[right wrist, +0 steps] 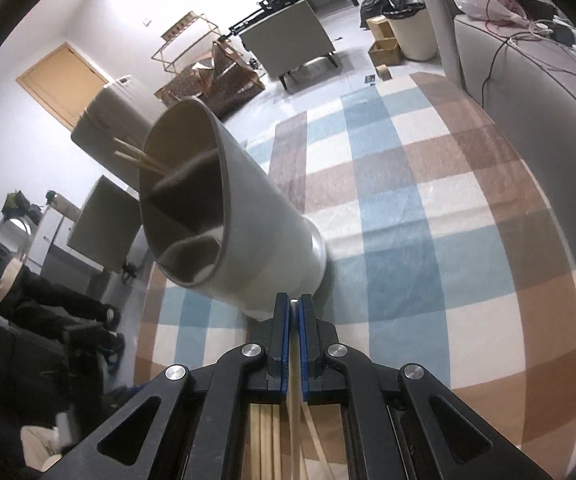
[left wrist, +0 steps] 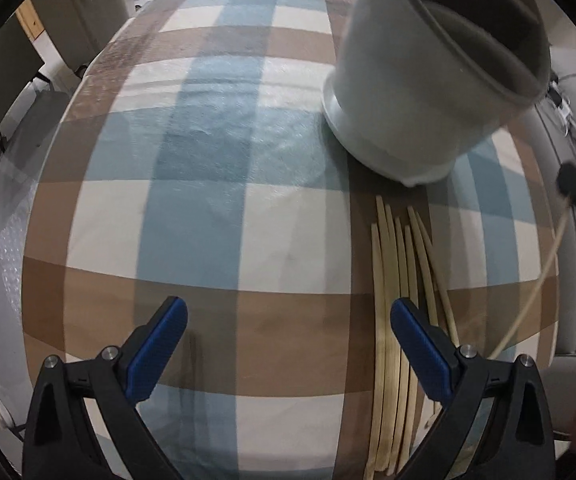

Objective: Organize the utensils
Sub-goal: 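Close the left tool on a chopstick while the right tool holds its chopsticks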

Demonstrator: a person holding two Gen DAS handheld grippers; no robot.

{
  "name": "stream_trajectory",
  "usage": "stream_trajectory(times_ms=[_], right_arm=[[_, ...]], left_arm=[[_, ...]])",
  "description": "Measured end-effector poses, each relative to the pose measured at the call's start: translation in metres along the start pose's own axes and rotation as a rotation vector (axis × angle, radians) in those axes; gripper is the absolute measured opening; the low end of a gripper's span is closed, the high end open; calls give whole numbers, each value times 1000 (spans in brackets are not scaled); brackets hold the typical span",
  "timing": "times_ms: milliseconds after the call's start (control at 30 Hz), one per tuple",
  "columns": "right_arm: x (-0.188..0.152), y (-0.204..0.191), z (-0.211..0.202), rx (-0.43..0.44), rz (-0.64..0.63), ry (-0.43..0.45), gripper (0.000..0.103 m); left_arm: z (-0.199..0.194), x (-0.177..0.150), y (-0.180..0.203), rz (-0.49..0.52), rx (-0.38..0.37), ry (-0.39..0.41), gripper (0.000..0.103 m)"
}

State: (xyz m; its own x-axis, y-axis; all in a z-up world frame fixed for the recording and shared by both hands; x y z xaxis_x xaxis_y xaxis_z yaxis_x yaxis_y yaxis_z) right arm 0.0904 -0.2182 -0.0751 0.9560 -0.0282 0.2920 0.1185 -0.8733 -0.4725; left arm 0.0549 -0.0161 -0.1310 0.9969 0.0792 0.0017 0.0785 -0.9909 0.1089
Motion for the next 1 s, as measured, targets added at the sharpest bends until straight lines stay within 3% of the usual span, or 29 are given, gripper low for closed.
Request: stream_trajectory(times_ms=[167, 433, 733, 800, 900, 1000], right_arm=[[3, 3, -9, 5, -9, 22, 3], [3, 7, -17, 15, -5, 35, 3], [3, 5, -18, 12, -8, 35, 3], [3, 4, -17, 11, -10, 36, 3], [2, 3, -16, 6, -14, 33, 3], [2, 2, -15, 3, -14, 32, 3]], left_arm=[[16, -1, 16, 37, 70, -1, 99], [16, -2, 22, 20, 72, -17, 99], [8, -6, 2, -6, 65, -14, 99], [9, -6, 0, 0, 100, -16, 99], [15, -6, -2, -14, 57, -50, 99], [15, -5, -3, -3, 74, -41, 99]])
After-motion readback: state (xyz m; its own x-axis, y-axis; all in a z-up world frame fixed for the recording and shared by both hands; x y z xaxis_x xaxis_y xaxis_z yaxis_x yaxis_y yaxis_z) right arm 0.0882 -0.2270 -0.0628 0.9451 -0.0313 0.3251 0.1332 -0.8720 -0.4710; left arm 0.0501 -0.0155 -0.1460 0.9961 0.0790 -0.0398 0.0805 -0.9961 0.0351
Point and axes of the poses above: each gripper's, at about its wrist camera, not at the fingertips, and z roughly the way its jaws point, y to its right, x to its top, the point moved 2 cm from there along z, roughly the way its jaws point, and after that the axes turned 13 degrees about -y, right-handed, at the moved point
